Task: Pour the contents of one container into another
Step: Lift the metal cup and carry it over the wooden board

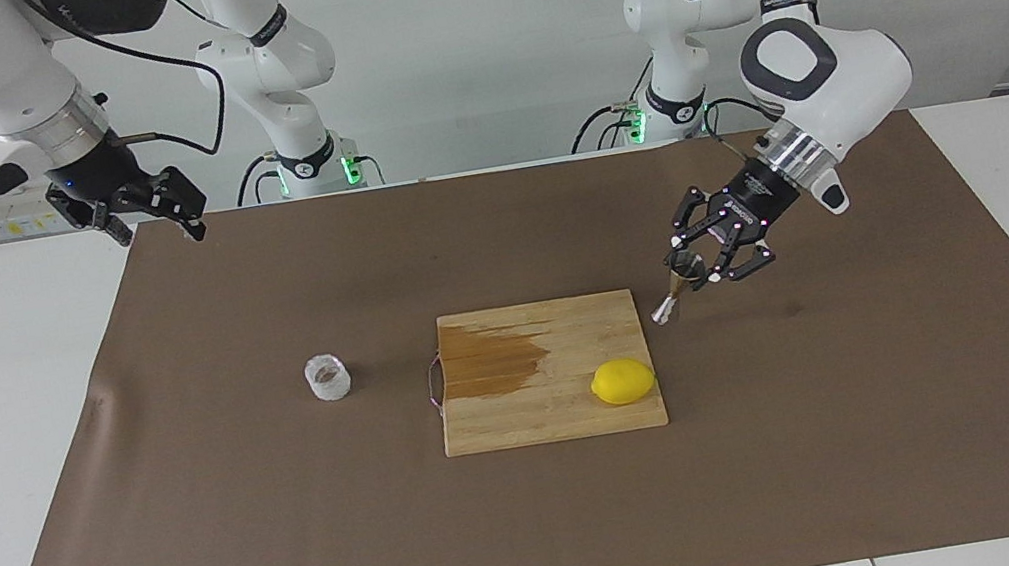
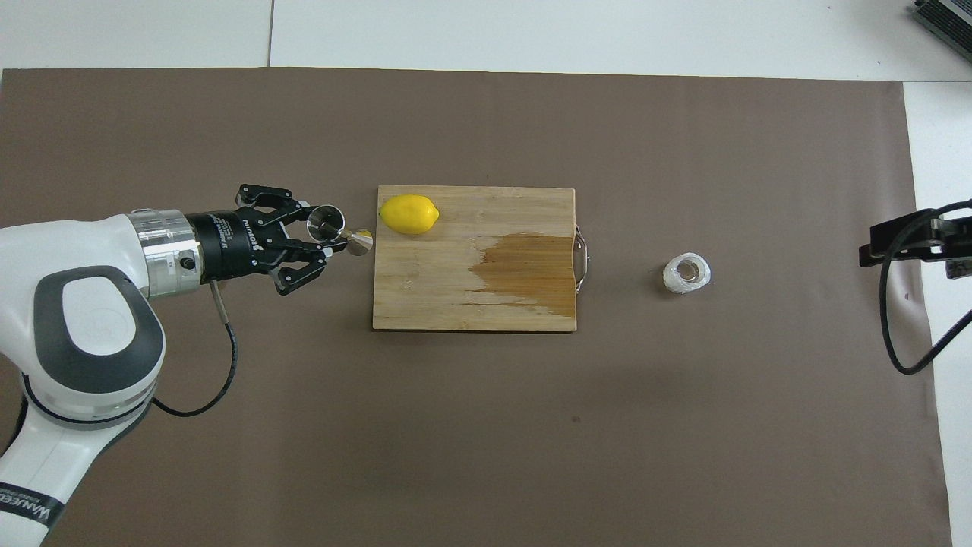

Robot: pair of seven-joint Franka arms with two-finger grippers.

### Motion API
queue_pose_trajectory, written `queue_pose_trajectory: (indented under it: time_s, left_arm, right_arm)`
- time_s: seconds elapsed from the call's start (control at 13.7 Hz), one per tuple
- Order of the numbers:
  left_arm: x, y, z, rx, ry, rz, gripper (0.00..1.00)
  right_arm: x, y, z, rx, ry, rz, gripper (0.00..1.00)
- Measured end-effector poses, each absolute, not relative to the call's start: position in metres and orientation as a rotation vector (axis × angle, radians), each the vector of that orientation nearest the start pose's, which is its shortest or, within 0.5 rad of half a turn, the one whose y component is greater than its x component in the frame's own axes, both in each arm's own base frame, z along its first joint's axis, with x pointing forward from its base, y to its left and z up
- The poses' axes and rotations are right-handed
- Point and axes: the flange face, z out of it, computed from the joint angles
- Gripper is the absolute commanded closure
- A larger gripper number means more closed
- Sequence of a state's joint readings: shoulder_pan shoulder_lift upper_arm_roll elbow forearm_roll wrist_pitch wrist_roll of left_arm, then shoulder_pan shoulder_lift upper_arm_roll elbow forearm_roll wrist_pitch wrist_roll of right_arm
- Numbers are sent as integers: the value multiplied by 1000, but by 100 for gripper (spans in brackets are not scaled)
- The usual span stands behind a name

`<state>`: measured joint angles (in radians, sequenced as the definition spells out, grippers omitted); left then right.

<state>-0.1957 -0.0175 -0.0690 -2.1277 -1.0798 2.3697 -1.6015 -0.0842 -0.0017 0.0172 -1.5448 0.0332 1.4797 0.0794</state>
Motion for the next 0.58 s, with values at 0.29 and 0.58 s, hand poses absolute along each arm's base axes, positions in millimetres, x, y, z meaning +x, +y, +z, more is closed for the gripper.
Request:
queue_pose_trajectory:
  time_s: [0.29,0.58]
  left_arm:
    - [521,-239,456,1133,2066,-581,100]
    - [495,-302,450,1015,2106,-550,100]
  right_arm:
    - [544,-33,630,-3099,224,99,0]
    - [544,-33,630,-3099,224,99,0]
